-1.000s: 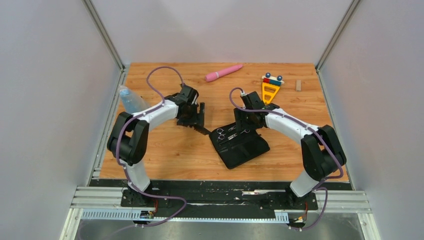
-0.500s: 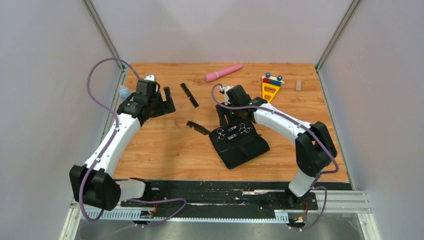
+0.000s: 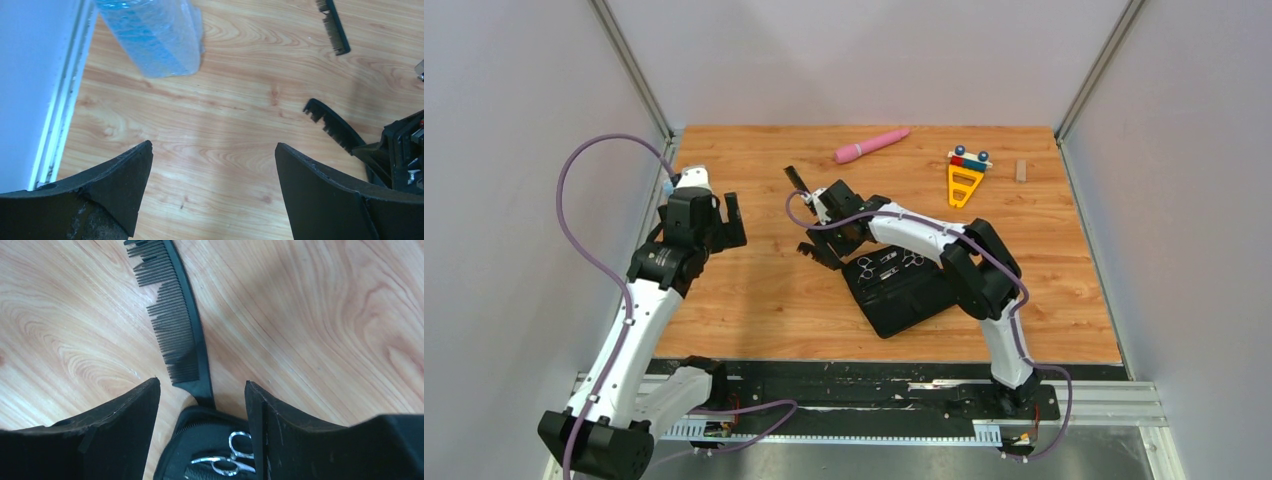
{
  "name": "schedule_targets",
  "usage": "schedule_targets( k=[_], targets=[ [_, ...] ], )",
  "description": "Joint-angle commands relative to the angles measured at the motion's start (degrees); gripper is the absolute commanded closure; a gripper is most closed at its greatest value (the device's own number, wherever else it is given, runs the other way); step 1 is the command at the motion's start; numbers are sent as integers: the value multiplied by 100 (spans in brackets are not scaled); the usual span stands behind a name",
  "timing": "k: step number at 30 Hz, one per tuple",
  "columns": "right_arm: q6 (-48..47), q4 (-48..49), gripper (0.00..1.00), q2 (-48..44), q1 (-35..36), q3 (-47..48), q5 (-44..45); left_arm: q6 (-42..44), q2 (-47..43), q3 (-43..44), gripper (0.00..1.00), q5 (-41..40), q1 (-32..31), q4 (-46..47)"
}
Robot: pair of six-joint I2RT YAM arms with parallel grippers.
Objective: Sort the hair-cutting tools
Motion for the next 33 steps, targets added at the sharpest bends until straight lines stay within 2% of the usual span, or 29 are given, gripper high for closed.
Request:
schedule_targets(
  k=[1, 5, 8, 15, 20, 29, 33],
  targets=[
    [-314, -48, 36, 357, 167, 538, 55, 178, -243, -157, 0, -691, 31, 218],
    [-420, -137, 37, 705, 344, 719, 194, 105, -302, -202, 0, -960, 32, 199],
    [-436, -247, 41, 899, 506, 809, 287, 57, -318, -195, 0, -1289, 32, 128],
    [-279, -821, 66, 993, 1218, 820, 766, 7, -377, -224, 0, -1448, 47, 54],
    [299, -1279, 72, 805, 1696, 746, 603, 6, -442, -253, 0, -1443, 70, 65],
    [1058, -2063, 73, 547, 2000, 897, 186, -11, -482, -268, 0, -1367, 109, 57],
    [813, -2050, 60, 317, 1892, 988, 611, -11, -507, -275, 0, -1333, 111, 66]
  ],
)
